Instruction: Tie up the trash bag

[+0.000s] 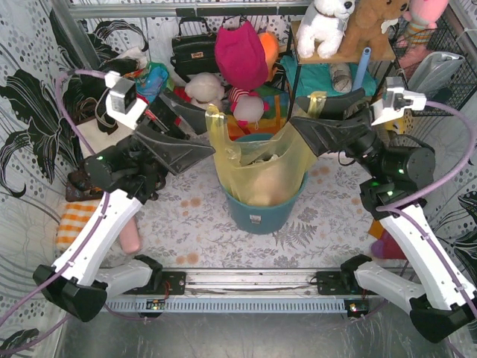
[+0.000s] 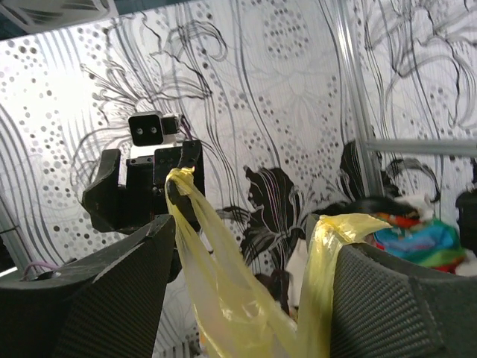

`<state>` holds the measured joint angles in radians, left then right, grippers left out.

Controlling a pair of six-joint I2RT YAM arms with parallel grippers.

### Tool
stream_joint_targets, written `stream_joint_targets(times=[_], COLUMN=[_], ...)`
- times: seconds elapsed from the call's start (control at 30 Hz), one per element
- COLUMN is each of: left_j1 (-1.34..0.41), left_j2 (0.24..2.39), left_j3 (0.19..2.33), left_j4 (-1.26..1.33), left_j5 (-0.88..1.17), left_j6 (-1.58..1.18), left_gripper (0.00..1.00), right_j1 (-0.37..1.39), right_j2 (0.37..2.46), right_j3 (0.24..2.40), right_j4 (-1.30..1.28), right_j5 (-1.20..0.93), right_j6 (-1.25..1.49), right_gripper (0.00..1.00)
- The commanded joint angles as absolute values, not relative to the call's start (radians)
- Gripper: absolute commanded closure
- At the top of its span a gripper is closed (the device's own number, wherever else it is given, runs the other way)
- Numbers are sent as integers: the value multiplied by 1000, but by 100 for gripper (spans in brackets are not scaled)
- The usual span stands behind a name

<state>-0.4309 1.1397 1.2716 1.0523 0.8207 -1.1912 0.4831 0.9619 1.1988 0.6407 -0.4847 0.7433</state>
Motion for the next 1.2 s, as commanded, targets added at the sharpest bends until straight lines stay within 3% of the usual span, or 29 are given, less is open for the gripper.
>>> stream_joint_targets(times=[0.0, 0.33, 0.47, 0.7, 0.83, 1.03, 1.17], left_j1=[-430, -428, -427, -422, -417, -408, -409], left_j2=[1131, 1264, 1189, 1143, 1214, 1312, 1287], left_j3=[1164, 1563, 1459, 1223, 1301, 1594, 1564], left_j4=[1037, 844, 687, 753, 815, 726, 726], left_j5=[757, 777, 667, 557, 594, 655, 639], left_j6=[-1145, -1039, -903, -915, -969, -939, -916], left_gripper=[17, 17, 17, 17, 17, 17, 17], right_j1=[486, 485, 486, 485, 486, 486, 486], right_j2=[965, 1125, 1100, 1054, 1086, 1170, 1154], right_j3=[1136, 1545, 1475, 1234, 1288, 1526, 1507], right_j4=[643, 533, 478, 478, 451, 436, 446], right_j5=[-460, -505, -451, -387, -386, -442, -442], right_j6=[747, 659, 626, 612, 586, 573, 575], right_gripper=[30, 30, 31, 31, 31, 31, 31])
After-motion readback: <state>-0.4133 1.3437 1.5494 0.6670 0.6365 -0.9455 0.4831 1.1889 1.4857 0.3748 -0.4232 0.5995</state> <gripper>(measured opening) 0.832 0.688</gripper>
